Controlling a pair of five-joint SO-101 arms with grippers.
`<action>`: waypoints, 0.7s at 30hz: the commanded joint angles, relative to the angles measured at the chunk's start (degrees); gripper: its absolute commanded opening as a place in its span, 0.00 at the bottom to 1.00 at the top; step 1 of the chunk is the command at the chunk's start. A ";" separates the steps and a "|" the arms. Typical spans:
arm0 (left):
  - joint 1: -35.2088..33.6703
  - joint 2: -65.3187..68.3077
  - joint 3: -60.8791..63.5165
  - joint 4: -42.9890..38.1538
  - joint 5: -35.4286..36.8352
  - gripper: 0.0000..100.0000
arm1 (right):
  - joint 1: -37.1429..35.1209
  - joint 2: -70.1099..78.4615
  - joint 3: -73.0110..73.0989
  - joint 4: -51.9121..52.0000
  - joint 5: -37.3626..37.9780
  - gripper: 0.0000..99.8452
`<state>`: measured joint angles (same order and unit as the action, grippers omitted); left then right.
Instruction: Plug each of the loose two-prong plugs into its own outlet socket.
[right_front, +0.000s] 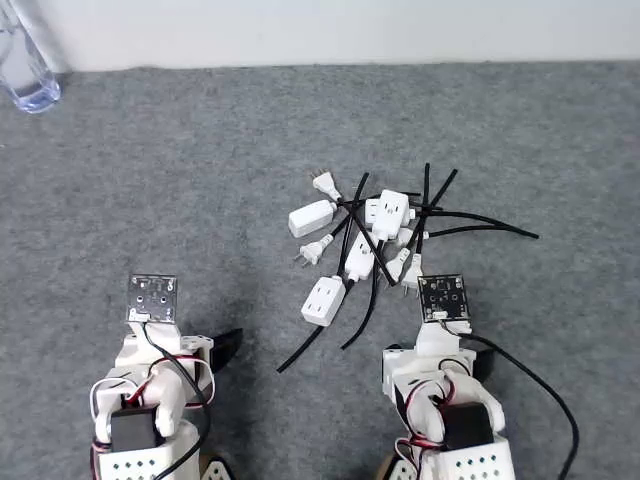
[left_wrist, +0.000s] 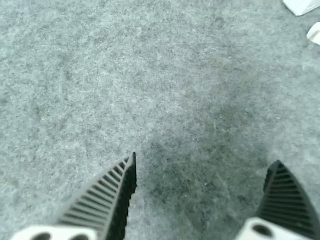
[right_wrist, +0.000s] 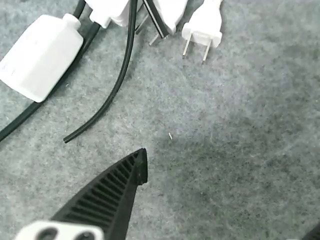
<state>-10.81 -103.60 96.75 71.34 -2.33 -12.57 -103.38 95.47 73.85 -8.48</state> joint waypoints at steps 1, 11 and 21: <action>0.26 -0.70 -0.31 -1.32 -0.09 0.38 | -0.40 -0.48 0.97 -1.19 -0.26 0.52; 0.44 -0.70 -0.31 -0.26 0.09 0.38 | -0.66 -0.48 0.97 -1.19 -0.53 0.52; 0.44 -0.70 -0.31 -0.62 0.09 0.38 | -0.66 -0.48 0.97 -1.71 -0.35 0.52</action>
<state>-10.81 -103.60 96.75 71.34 -2.33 -12.57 -103.38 95.47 73.49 -8.48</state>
